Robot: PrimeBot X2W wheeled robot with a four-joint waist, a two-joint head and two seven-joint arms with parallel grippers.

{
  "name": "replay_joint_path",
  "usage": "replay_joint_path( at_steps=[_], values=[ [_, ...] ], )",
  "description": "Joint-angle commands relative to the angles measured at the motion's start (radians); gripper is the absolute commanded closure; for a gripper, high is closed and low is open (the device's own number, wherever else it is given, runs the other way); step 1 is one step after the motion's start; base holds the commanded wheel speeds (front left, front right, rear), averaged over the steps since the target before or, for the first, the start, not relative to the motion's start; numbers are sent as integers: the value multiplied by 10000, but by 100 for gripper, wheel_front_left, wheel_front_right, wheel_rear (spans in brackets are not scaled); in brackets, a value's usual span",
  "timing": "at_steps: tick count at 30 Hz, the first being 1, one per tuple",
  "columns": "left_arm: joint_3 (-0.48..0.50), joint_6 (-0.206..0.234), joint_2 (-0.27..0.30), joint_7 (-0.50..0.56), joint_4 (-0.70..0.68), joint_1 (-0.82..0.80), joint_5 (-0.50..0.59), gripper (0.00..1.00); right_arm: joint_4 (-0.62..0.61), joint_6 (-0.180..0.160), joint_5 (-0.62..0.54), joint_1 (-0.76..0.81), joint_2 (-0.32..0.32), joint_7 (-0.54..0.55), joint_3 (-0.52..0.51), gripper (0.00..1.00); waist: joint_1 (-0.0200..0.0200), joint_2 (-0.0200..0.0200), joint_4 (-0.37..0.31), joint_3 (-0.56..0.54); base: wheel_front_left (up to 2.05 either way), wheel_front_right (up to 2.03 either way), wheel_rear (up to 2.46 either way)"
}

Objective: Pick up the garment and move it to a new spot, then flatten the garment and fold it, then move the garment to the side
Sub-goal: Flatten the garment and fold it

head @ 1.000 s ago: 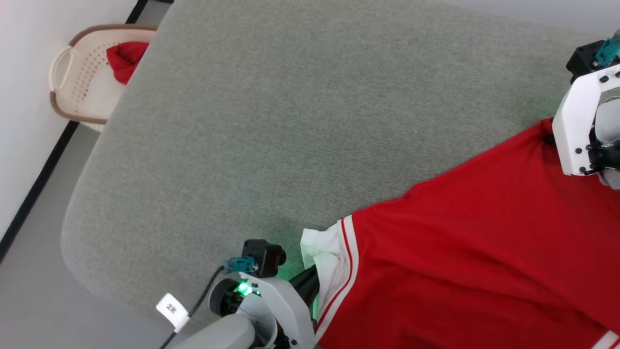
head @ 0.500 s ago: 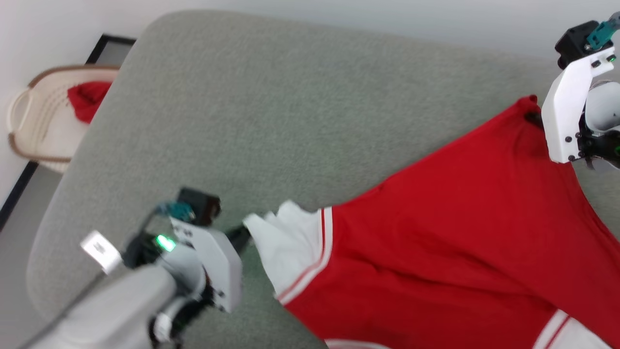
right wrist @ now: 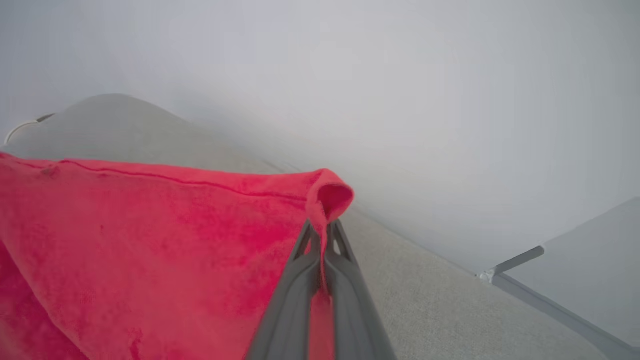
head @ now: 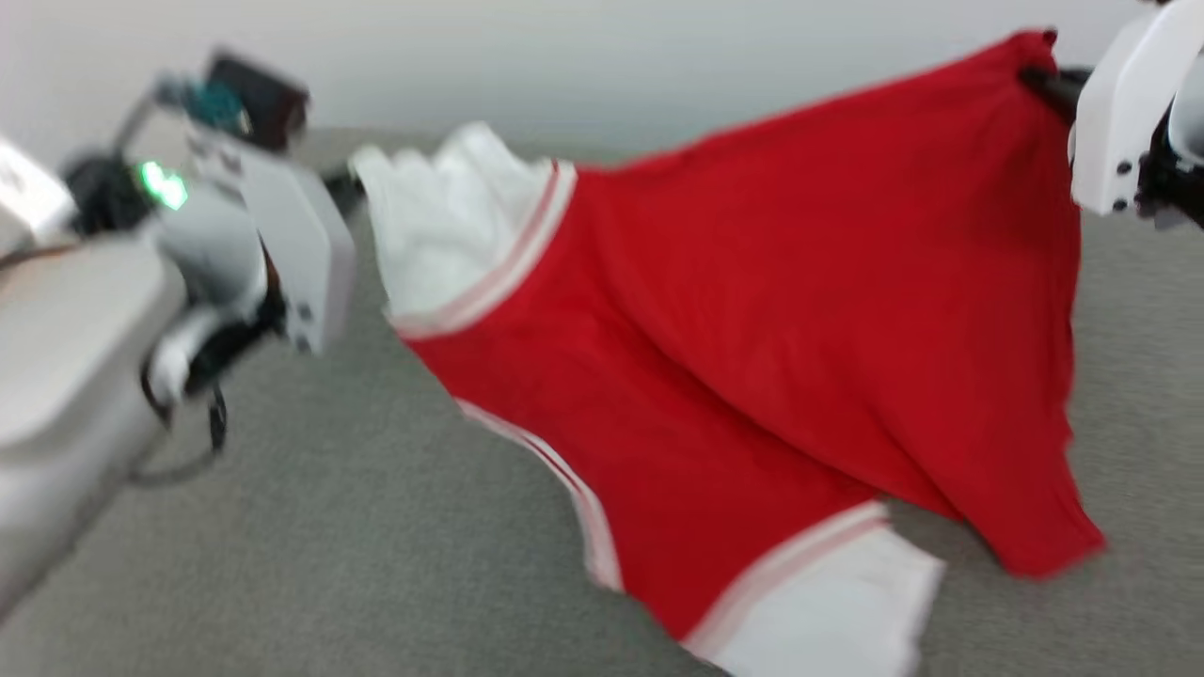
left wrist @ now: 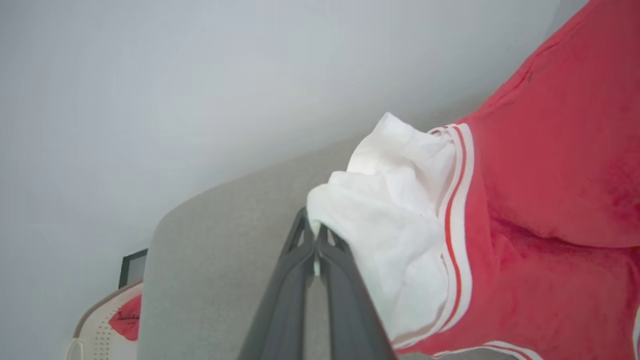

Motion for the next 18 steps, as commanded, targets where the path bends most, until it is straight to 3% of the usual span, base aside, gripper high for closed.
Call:
replay_joint_path(
  at_steps=[1, 10, 18],
  values=[
    [54, -232, -144, 103, 388, -540, 149, 100, 112, -10, -127, -195, 94, -237, -65, 100, 0, 0, -602, -559, 0, 0, 0],
    [196, -1239, -964, 222, 3126, -3062, 755, 100, 848, -10, -583, -1060, 529, -1346, -165, 100, 0, 0, -1419, -995, 0, 0, 0],
    [355, -1645, -1487, -540, 5603, -4871, 1219, 100, 1744, -10, -972, -1757, 1025, -2677, -372, 100, 0, 0, -2009, -1084, 0, 0, 0]
  ],
)
